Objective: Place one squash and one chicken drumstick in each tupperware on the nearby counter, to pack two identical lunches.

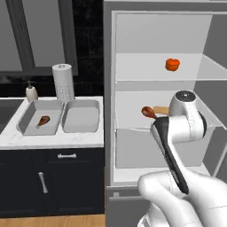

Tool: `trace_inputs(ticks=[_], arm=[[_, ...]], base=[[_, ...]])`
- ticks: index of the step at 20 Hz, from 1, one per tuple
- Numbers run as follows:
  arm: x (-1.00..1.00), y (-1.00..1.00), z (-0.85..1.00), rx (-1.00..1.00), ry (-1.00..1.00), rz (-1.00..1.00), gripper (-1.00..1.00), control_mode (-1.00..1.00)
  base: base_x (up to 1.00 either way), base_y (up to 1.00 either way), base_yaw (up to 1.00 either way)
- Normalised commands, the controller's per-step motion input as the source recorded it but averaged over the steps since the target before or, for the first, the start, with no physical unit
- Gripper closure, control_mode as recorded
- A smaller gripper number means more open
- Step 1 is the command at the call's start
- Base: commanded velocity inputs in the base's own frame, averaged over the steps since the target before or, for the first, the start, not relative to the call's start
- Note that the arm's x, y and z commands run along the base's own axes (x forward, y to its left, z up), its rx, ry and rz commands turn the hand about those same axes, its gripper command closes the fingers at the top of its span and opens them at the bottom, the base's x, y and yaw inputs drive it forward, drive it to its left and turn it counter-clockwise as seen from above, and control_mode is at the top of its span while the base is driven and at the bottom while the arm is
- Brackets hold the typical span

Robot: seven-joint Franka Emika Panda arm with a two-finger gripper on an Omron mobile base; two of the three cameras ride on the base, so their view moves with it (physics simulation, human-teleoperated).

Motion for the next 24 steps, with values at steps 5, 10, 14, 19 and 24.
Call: trace_inputs(ticks=[5,10,14,19,24], arm=[[0.51,-0.50,0.78,0.00,-0.59,0.35,-1.00,-1.00],[1.00,-0.07,0.11,0.01,-0.38,0.38,-1.00,-1.00],[1.00,0.25,0.00,-0.04,-0.11,0.07,-1.00,-1.00],[1.00,0.66,-0.26,-0.01,0.09,-0.09,-1.00,-1.00],[0.36,0.19,-0.11,-0.04,0.17,-0.03,-1.00,-1.00]], base=[[0.00,0.00,0.00],[0.00,0.00,0.00],[0.00,0.00,0.00],[0.00,0.00,0.00],[0.00,0.00,0.00]])
